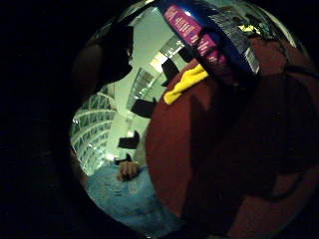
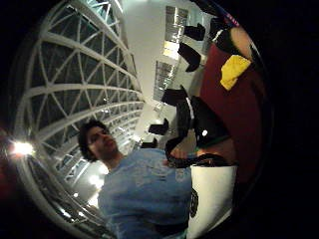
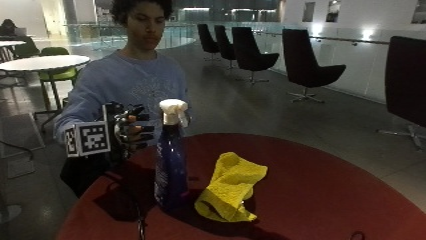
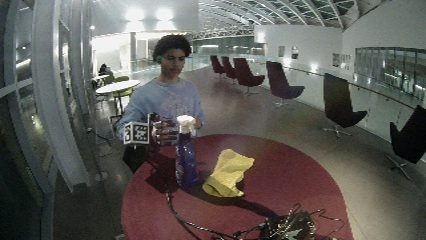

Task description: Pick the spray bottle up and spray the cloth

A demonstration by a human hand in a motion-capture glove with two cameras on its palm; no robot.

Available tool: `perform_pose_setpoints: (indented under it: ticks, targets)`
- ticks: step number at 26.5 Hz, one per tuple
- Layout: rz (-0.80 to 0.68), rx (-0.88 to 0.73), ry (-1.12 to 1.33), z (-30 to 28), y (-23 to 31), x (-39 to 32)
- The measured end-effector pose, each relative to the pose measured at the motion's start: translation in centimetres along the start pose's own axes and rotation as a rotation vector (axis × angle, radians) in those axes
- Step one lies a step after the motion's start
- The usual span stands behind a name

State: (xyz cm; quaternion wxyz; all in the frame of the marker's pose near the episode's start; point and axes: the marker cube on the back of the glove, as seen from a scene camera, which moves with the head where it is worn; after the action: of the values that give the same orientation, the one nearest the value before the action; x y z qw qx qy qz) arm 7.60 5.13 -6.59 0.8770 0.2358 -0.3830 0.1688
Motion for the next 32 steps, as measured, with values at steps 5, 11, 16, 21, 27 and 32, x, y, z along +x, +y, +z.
perform_pose_setpoints:
  ticks: [5, 11, 16, 21, 27, 32]
  targets:
    - [0.043, 0.124, -0.125, -0.7, 0.3, 0.8]
    - [0.036, 0.274, -0.080, -1.2, -1.7, 1.9]
    - [0.097, 0.286, 0.006, -1.2, -3.7, 3.5]
    - [0.224, 0.340, 0.036, -0.8, -6.0, 4.8]
    - [0.295, 0.402, 0.078, -0.6, -9.3, 6.3]
    - [0.330, 0.406, 0.130, -0.3, -11.2, 7.1]
